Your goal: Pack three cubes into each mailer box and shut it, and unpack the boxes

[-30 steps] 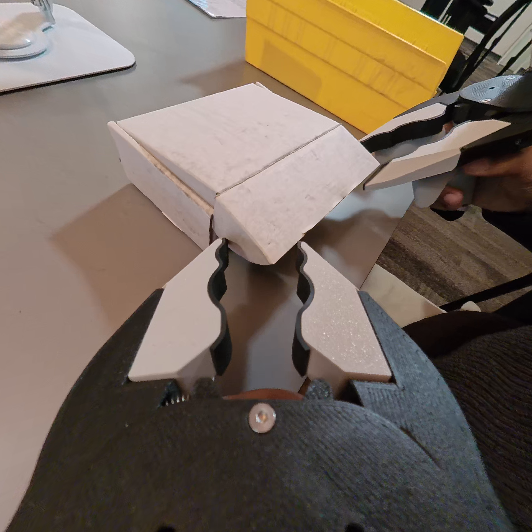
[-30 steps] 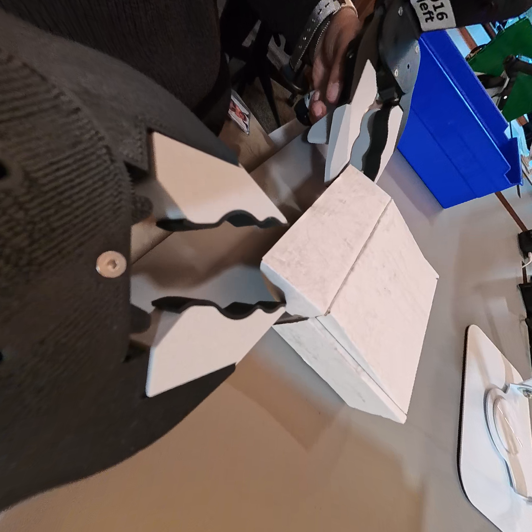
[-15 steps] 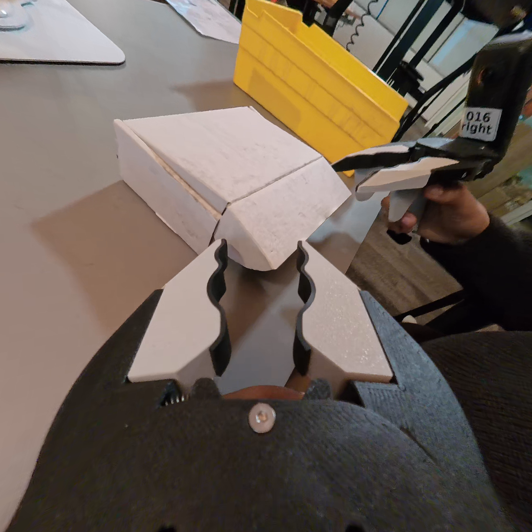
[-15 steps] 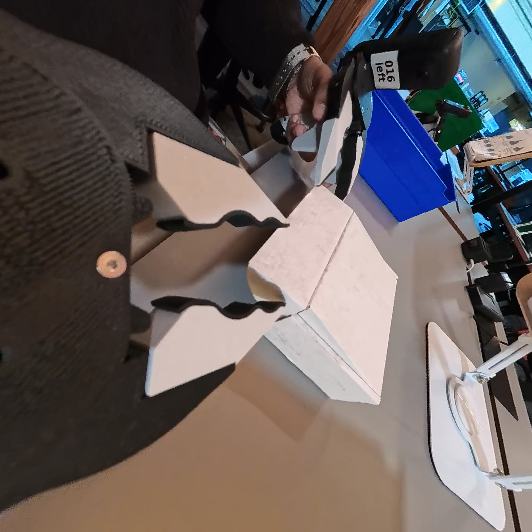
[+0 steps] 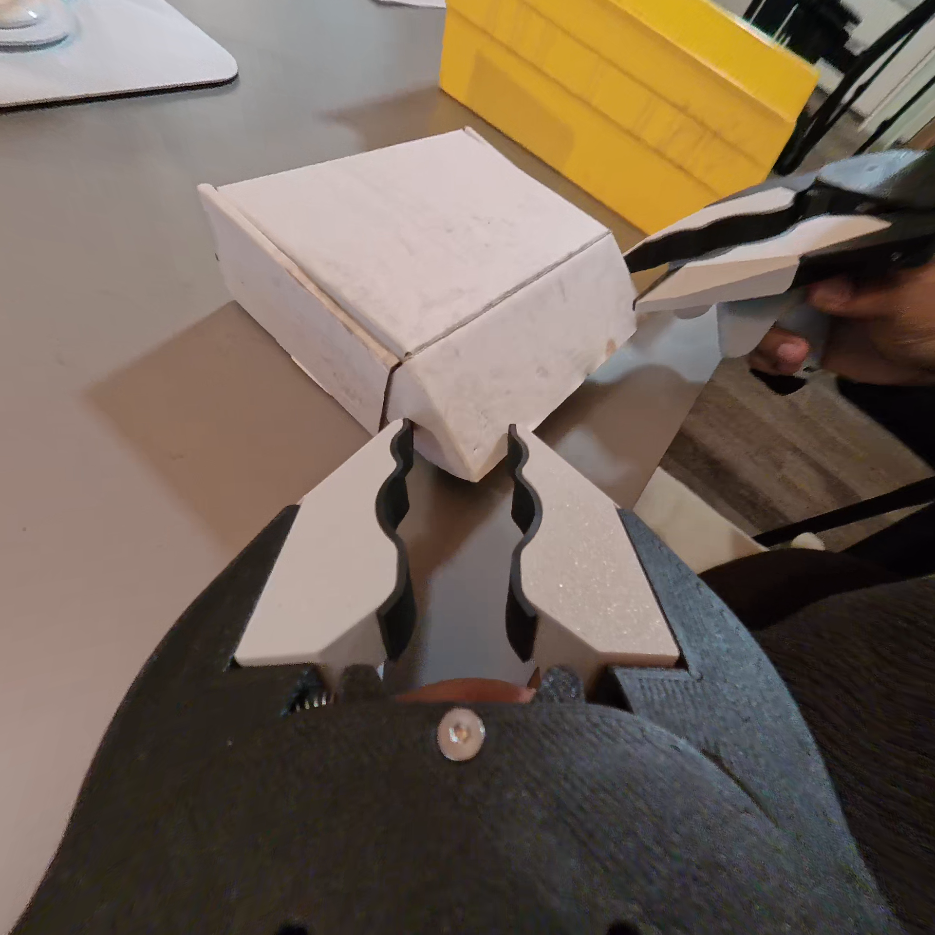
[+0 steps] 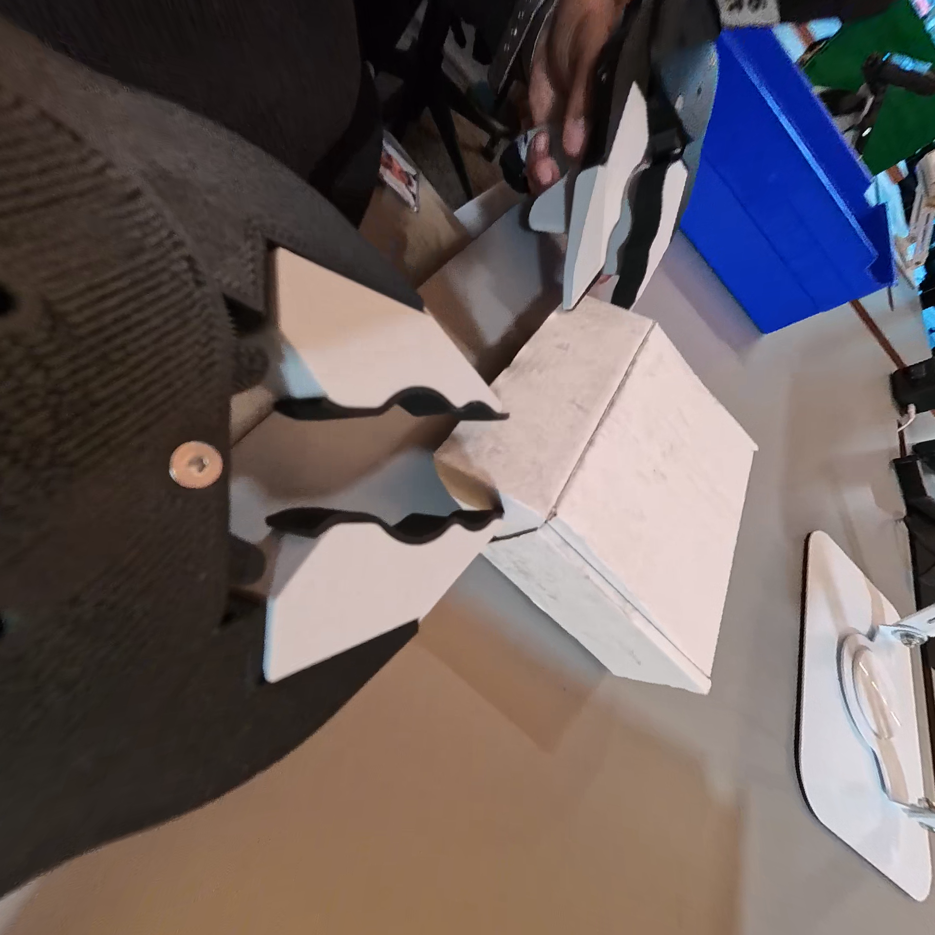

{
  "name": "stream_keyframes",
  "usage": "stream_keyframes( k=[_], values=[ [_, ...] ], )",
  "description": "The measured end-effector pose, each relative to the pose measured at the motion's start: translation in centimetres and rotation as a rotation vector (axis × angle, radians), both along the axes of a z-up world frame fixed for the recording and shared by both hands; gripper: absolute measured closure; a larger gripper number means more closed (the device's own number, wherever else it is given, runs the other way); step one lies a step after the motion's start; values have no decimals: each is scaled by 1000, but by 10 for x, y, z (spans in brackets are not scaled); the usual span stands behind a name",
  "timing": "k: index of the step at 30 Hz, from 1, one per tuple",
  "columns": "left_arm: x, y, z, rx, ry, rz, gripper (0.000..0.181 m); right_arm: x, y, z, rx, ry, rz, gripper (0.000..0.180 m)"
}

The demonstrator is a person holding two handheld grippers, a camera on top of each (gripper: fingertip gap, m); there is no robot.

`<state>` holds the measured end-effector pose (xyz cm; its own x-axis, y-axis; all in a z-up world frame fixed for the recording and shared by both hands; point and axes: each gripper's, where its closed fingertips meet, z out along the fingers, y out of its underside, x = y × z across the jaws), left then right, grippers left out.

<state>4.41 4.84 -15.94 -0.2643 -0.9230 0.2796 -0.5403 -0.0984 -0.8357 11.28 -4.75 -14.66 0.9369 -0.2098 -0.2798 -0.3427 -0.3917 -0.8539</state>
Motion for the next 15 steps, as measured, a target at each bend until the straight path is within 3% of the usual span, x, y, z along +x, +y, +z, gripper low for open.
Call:
stream_keyframes(
  k=[4, 15],
  values=[
    [1, 0, -5, 88, -4, 6, 144, 2, 0, -4, -36, -79, -11, 149],
    [1, 0, -5, 66, 2, 1, 144, 3, -1, -5, -32, -48, -11, 152]
  ],
)
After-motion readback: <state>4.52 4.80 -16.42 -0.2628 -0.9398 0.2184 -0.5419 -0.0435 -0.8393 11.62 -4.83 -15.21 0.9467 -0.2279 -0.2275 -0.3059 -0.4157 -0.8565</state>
